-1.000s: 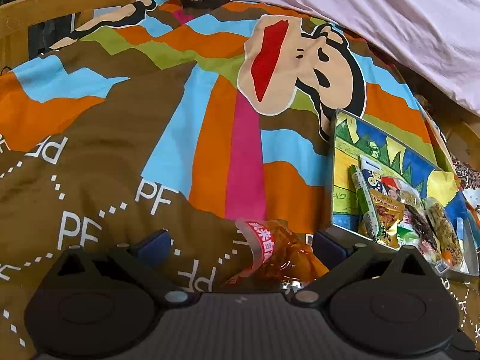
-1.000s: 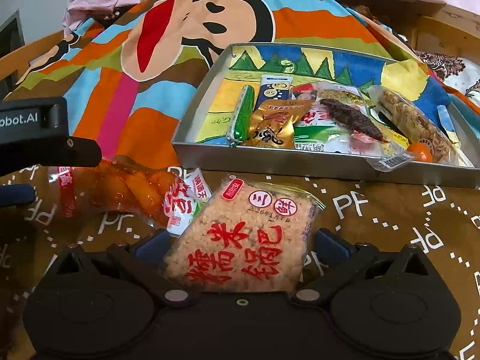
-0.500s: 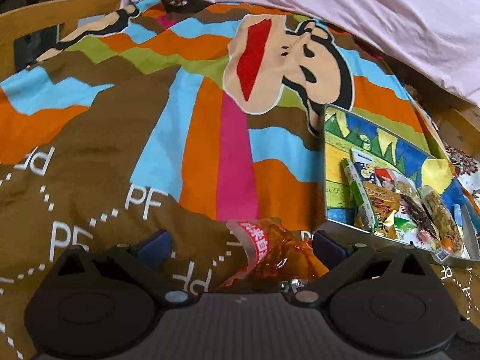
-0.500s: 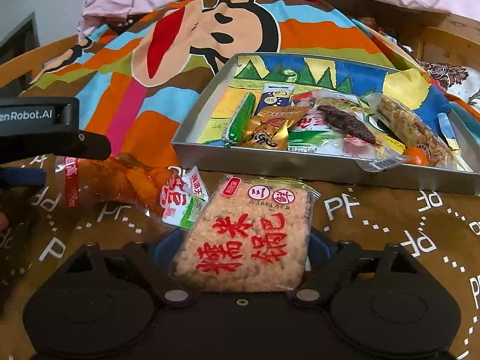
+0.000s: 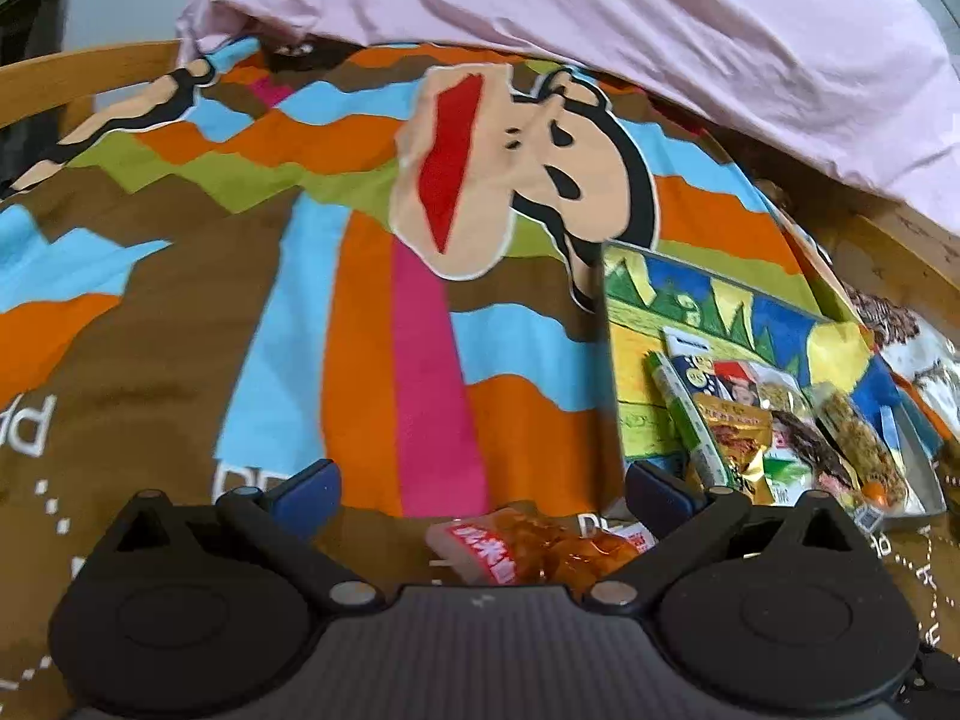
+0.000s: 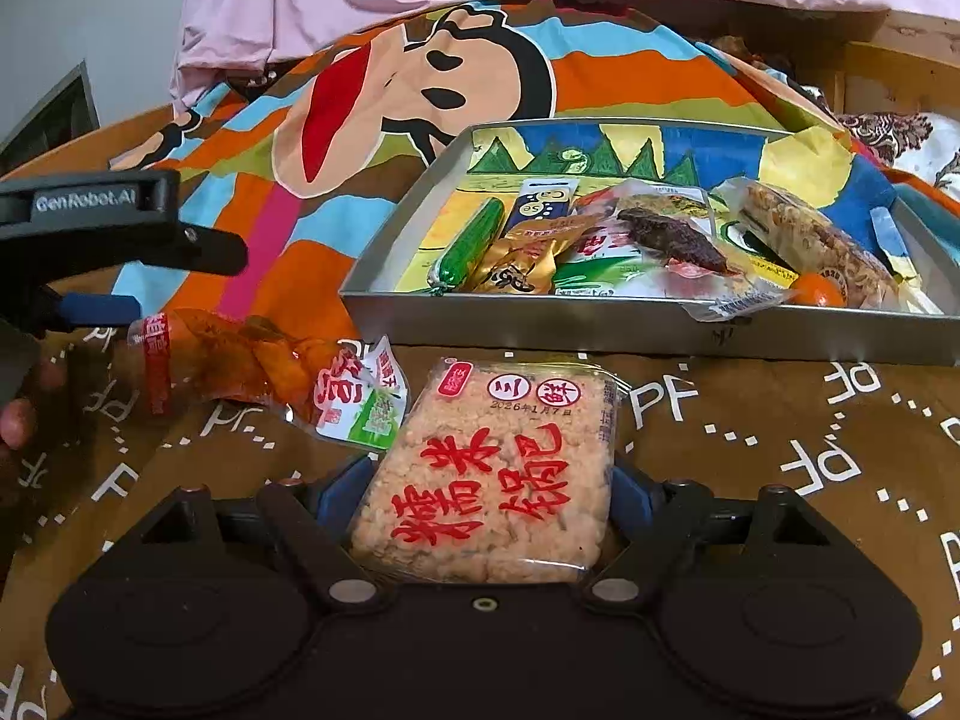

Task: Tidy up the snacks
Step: 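Grasp the rice-cracker packet with the right tool while the left tool reaches the orange packet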

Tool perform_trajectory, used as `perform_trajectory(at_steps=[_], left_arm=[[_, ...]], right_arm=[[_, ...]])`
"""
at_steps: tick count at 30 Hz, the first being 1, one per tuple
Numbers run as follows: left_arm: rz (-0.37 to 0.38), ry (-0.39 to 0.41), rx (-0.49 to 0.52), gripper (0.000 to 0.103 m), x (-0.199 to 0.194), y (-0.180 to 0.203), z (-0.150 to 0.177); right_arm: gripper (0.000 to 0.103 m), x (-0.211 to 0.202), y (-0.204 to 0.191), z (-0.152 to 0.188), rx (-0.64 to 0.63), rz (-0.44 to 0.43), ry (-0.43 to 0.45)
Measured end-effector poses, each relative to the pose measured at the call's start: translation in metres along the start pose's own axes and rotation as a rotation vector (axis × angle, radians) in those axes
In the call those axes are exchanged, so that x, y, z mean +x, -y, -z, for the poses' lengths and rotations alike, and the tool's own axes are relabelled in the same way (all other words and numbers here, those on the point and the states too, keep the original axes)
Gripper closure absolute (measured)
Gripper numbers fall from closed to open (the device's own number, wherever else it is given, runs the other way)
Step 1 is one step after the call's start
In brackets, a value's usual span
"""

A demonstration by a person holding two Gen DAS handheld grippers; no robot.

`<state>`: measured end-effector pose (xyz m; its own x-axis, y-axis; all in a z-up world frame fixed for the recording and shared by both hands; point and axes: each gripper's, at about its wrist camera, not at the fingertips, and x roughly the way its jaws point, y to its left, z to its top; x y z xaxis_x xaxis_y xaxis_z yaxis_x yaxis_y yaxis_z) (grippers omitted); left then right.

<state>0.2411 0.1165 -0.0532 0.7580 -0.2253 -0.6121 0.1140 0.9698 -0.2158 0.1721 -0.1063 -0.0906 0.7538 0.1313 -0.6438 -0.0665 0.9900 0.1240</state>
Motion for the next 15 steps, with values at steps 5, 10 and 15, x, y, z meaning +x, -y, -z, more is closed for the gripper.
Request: perform_trajectory(at_steps=[5,10,15], left_arm=[[0.044,-0.035,0.028,0.001,0.005,0.005,0.003],[0.022,-0.05,0.122,0.002,0.004,0.017,0.007],[0.055,-0.067,0.162,0.002,0.0,0.026,0.009]], right_arm=[[0.02,0.0,0.001,-0.001,0.003,-0.003,0.0],[0.022,-0.003,0.006,-0.001,0.044,-0.015,0.014],[0.024,-0.009,0.007,-0.003,0.057,-0.002,0.009]])
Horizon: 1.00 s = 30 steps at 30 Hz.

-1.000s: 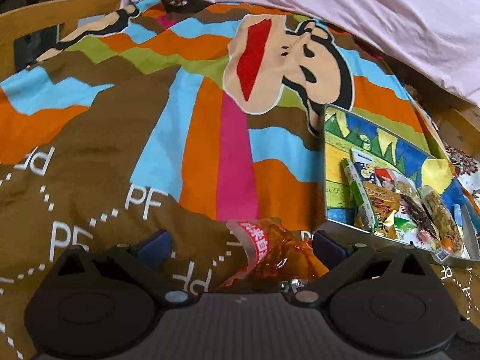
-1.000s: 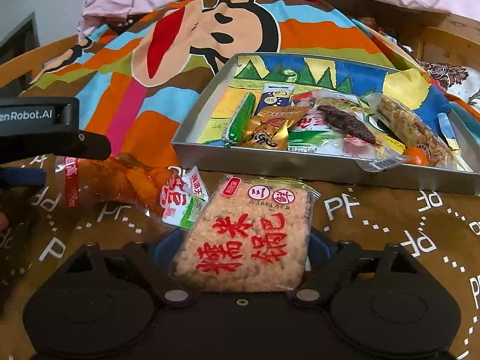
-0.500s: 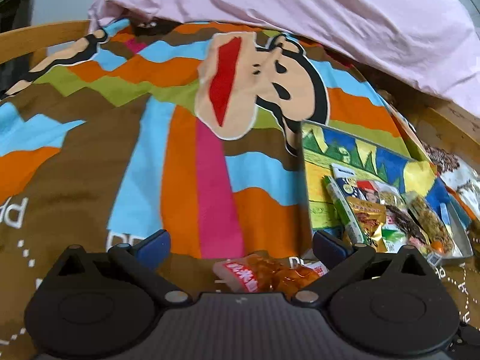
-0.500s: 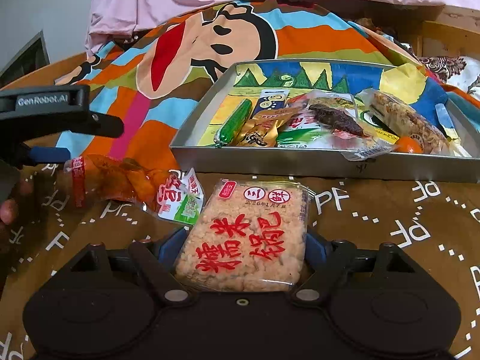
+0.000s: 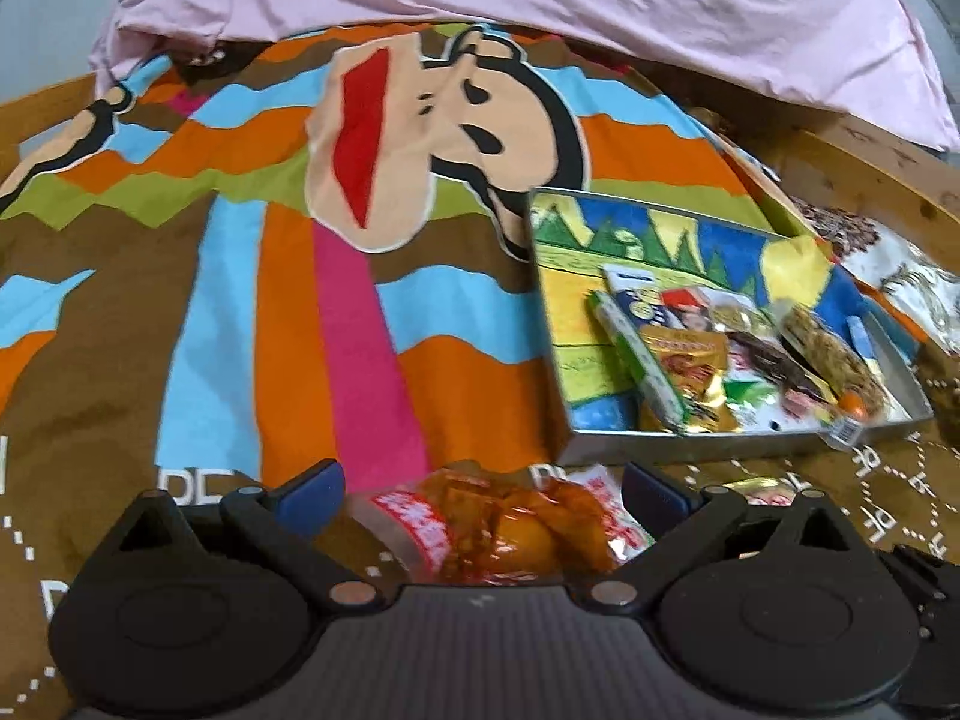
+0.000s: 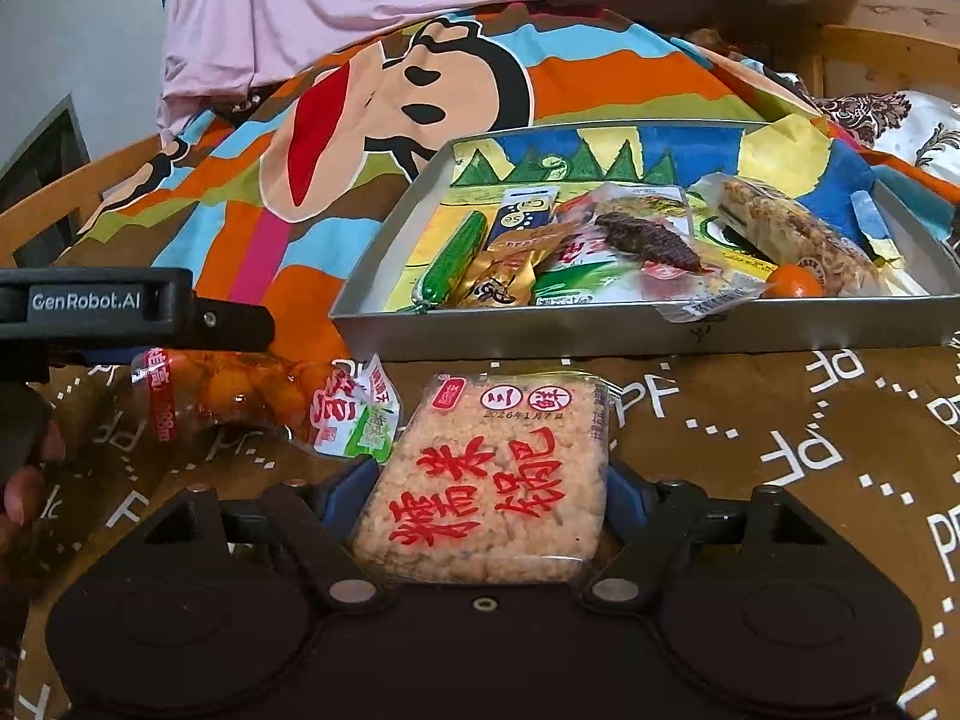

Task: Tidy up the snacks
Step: 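Grasp the rice-cracker packet with the right tool while the left tool reaches the orange packet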

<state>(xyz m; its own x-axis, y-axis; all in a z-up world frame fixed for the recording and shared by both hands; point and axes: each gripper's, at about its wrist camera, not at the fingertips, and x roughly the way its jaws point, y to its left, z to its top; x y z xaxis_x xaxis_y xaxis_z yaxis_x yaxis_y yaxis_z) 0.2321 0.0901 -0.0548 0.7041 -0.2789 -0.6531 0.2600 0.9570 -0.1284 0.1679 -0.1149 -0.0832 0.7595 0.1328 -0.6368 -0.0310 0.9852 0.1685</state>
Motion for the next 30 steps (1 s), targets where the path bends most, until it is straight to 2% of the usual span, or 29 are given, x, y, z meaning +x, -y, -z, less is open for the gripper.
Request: perform_trajectory(at_steps=[8,14,22,30], left_arm=[[0.114,-0.138,0.039,0.002,0.003,0.011,0.011],[0.144,-0.216,0.039,0.002,-0.005,0.023,0.014],[0.185,-0.241,0.016,0.002,-0.013,0.035,0.018],[0.17,-0.239,0.075,0.002,-0.025,0.052,0.024]], right_arm=[[0.024,-0.024,0.003,0.007,-0.085,0.014,-0.049],[0.025,-0.042,0.014,0.011,-0.102,0.043,-0.081],[0.025,-0.057,0.027,0.012,-0.07,0.063,-0.101],[0.025,-0.065,0.032,0.018,-0.099,0.097,-0.102]])
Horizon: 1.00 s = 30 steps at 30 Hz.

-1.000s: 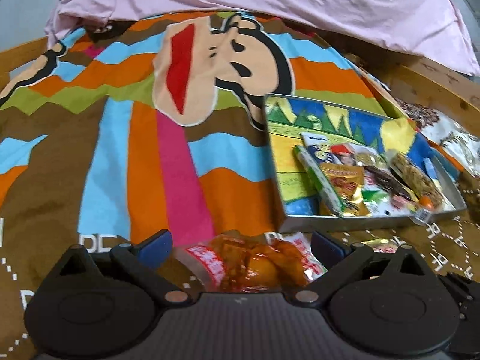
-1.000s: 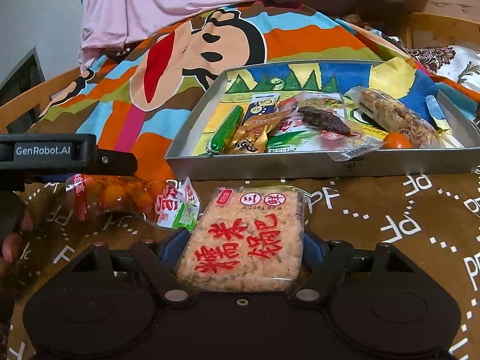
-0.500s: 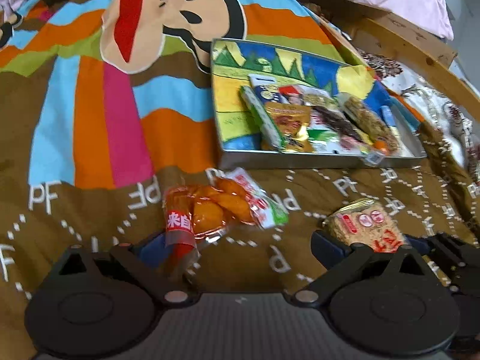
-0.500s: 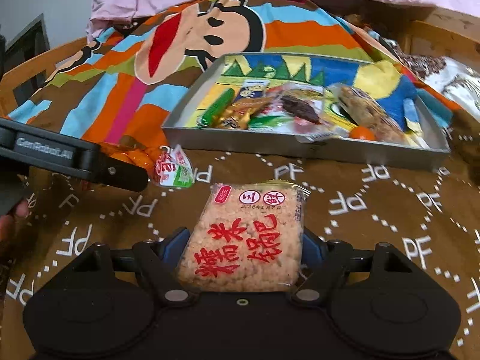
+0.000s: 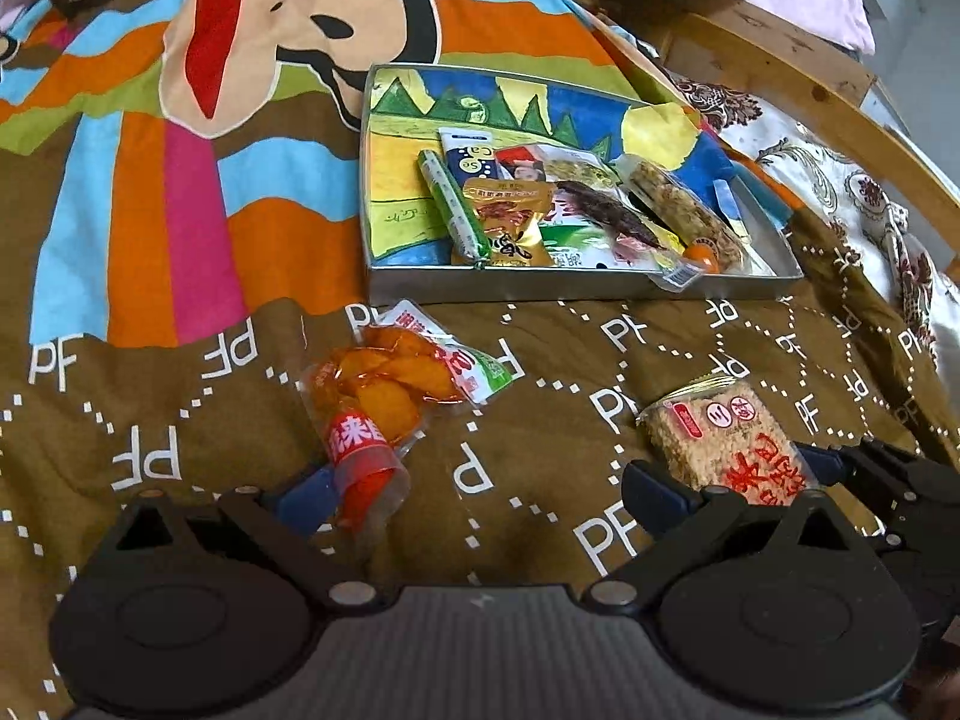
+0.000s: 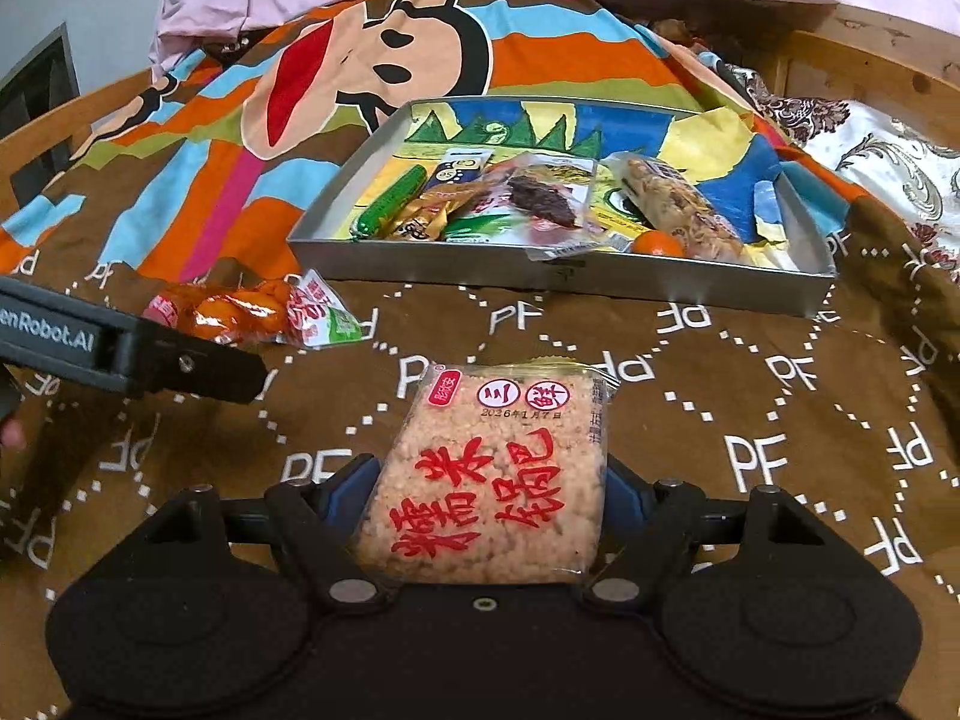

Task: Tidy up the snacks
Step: 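Grasp the rice-cracker packet with the right tool while the left tool reaches the orange packet, then grasp the orange dried-fruit packet with the left tool while the right tool holds the rice-cracker packet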

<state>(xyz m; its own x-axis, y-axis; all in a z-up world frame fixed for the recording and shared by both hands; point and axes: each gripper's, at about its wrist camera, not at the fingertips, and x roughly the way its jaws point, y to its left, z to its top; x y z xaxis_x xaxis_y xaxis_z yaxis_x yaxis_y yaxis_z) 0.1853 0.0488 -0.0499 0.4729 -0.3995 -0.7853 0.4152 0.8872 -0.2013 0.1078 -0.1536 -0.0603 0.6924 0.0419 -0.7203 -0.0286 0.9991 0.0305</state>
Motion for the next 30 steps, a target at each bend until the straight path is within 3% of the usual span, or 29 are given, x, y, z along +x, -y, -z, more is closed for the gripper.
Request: perform_trajectory(at_steps=[9,14,18,23,30], left_arm=[[-0.098,0.062,-0.022,0.001,-0.002,-0.006,-0.005],[-0.183,0.117,0.098,0.001,0.01,0.004,-0.012],[-0.243,0.154,0.269,0.001,0.022,0.015,-0.017],[-0.195,0.131,0.393,0.001,0.038,0.02,-0.021],[-0.181,0.023,0.403,0.001,0.061,0.014,-0.023]], right_arm=[[0.019,0.012,-0.007,0.008,-0.06,0.06,0.029],[0.015,0.019,-0.009,0.008,-0.068,0.072,0.054],[0.011,0.025,-0.009,0.007,-0.063,0.068,0.064],[0.009,0.03,-0.009,0.005,-0.062,0.06,0.078],[0.007,0.034,-0.007,0.002,-0.063,0.052,0.088]])
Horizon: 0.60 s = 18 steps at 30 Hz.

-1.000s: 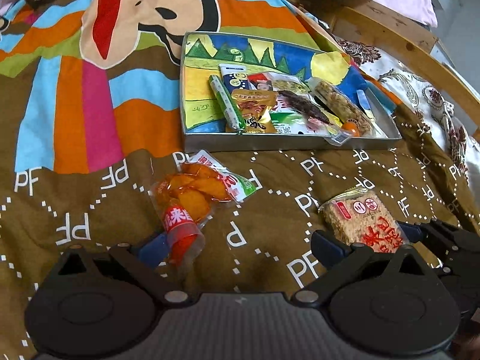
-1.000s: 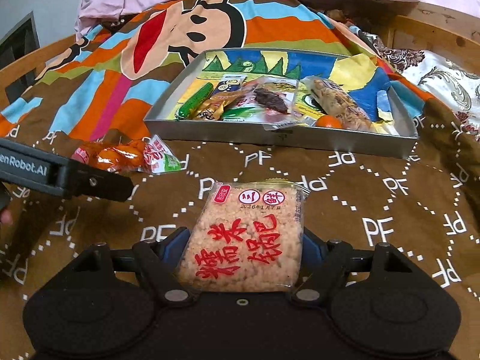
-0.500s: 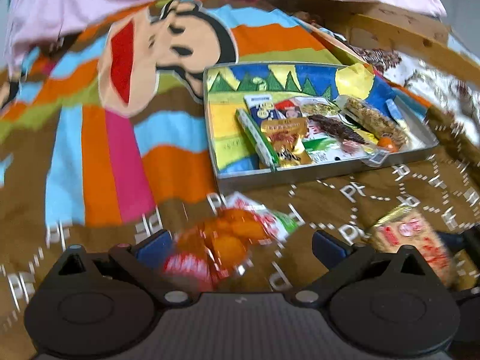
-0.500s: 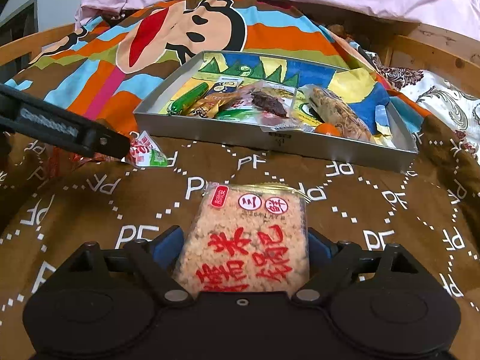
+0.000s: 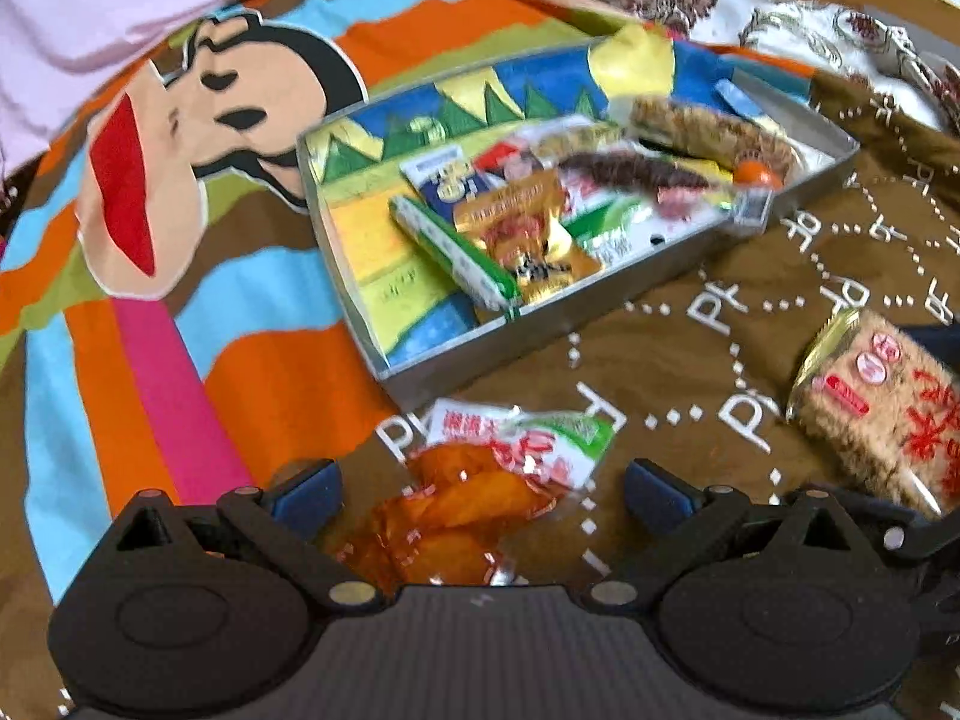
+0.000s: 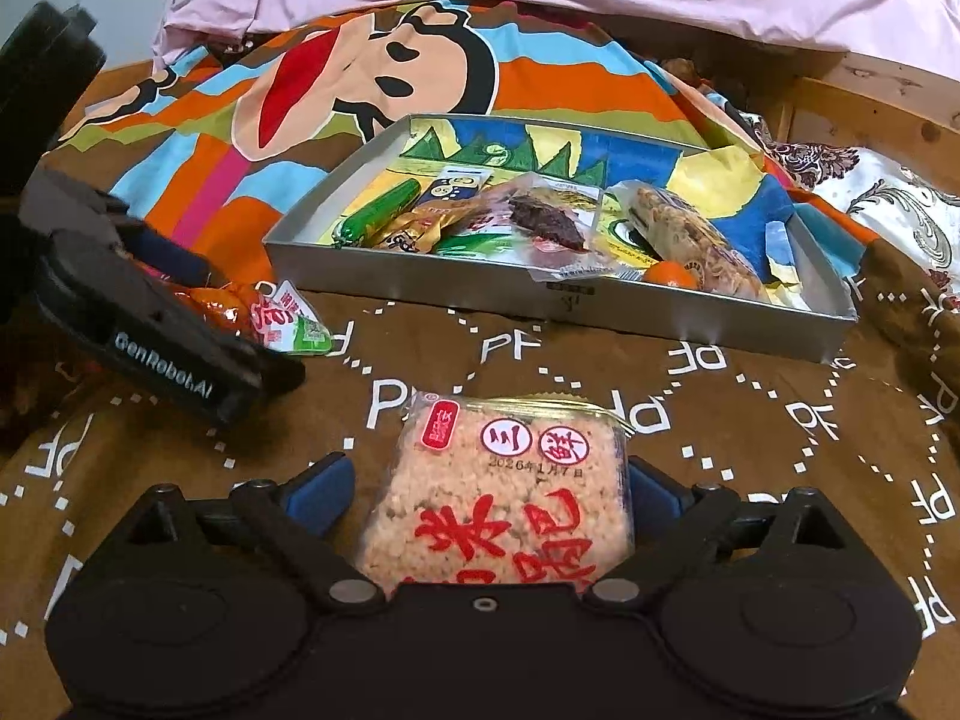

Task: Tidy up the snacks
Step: 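Grasp the orange dried-fruit packet with the left tool while the right tool holds the rice-cracker packet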

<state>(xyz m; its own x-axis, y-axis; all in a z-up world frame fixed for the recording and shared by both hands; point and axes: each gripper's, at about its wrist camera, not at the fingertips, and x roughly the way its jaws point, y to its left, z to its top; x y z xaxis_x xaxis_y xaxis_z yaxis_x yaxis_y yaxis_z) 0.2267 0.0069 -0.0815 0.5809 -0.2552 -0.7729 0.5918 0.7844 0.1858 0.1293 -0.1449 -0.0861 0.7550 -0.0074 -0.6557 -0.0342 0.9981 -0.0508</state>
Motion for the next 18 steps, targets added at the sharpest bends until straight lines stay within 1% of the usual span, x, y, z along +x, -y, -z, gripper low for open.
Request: perform_trajectory(at_steps=[3,4,5,7,9,12,14,16,18], left_arm=[[0.034,-0.024,-0.024,0.002,0.0,-0.001,0.001],[0.048,-0.032,-0.044,0.003,-0.001,-0.003,0.001],[0.073,-0.048,-0.077,0.004,-0.002,-0.006,0.002],[0.107,-0.083,-0.143,0.004,-0.002,-0.013,0.002],[0.151,-0.11,-0.204,0.003,-0.005,-0.018,0.004],[0.211,-0.14,-0.259,0.003,-0.008,-0.021,0.008],[0.234,-0.153,-0.275,0.003,-0.011,-0.021,0.009],[0.255,-0.147,-0.287,0.003,-0.015,-0.023,0.01],[0.233,-0.124,-0.29,0.003,-0.015,-0.024,0.008]], right_arm=[[0.008,0.0,0.001,0.0,0.013,-0.001,0.003],[0.01,0.0,0.002,0.0,0.016,0.002,0.004],[0.014,-0.002,0.001,0.001,0.014,0.006,0.007],[0.018,-0.004,0.001,0.001,0.008,0.015,0.008],[0.019,-0.006,0.002,0.001,0.01,0.016,0.005],[0.02,-0.007,0.003,0.002,0.014,0.016,0.003],[0.02,-0.007,0.003,0.002,0.015,0.017,0.003],[0.02,-0.007,0.003,0.001,0.015,0.017,0.004],[0.02,-0.007,0.003,0.001,0.016,0.017,0.007]])
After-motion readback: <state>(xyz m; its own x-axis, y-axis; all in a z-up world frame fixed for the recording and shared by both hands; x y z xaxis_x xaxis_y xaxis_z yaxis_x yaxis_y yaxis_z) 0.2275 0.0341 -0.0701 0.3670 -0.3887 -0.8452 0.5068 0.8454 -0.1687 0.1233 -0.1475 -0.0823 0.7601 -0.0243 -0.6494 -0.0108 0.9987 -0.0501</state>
